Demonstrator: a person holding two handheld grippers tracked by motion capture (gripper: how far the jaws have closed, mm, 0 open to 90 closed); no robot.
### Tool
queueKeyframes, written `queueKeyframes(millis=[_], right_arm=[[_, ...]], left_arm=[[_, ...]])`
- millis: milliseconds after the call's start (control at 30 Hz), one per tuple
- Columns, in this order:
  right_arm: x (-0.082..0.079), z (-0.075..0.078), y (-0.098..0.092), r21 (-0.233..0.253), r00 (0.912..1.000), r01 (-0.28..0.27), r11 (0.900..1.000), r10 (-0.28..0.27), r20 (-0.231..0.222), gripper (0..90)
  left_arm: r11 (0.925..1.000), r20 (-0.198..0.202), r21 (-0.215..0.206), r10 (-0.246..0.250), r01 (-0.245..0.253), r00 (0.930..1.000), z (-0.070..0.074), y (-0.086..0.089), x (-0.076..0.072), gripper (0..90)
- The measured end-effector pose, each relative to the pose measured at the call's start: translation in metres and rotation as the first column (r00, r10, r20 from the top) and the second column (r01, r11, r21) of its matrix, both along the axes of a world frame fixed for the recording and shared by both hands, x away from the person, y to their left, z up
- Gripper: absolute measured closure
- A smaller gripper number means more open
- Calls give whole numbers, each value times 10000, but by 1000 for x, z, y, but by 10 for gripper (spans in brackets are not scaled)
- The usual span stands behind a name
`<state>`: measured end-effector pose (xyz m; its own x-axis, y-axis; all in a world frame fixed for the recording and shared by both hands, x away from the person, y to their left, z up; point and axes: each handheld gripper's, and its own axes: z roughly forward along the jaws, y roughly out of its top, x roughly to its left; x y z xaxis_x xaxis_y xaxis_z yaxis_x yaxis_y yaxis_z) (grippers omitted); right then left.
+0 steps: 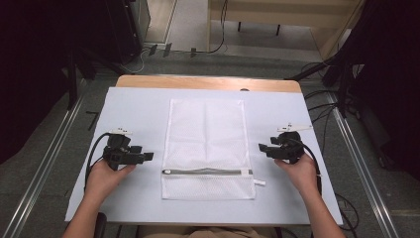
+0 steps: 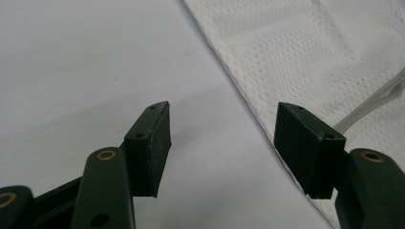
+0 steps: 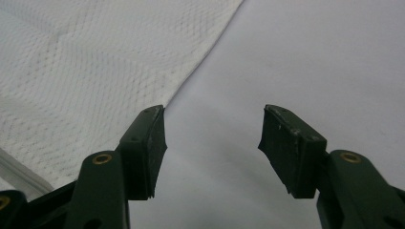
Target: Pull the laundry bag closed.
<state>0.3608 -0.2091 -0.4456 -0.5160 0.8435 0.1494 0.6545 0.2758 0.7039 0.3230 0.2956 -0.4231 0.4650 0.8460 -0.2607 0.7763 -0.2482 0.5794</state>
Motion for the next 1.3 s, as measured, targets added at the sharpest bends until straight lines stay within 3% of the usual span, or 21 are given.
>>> queueKeyframes(millis=[433, 667, 967, 1300], right_arm=[[-10, 9, 10, 107, 9994, -312, 9995, 313, -141, 456], [-18, 15, 25, 182, 9962, -863, 9961, 865, -72, 496], [-25, 21, 56, 149, 9804, -1970, 9803, 1971, -21, 536], [-29, 25, 77, 547, 9680, -2500, 9667, 2508, -89, 579]], left_arm=[[9990, -132, -432, 96, -102, 9999, 4, 2, -3, 411], [9992, 100, -367, 131, -128, 9999, 7, 2, -8, 396], [9990, 168, -425, 139, -131, 9998, 10, 3, -15, 397], [9990, 247, -431, 149, -138, 9996, 10, 5, -22, 398]])
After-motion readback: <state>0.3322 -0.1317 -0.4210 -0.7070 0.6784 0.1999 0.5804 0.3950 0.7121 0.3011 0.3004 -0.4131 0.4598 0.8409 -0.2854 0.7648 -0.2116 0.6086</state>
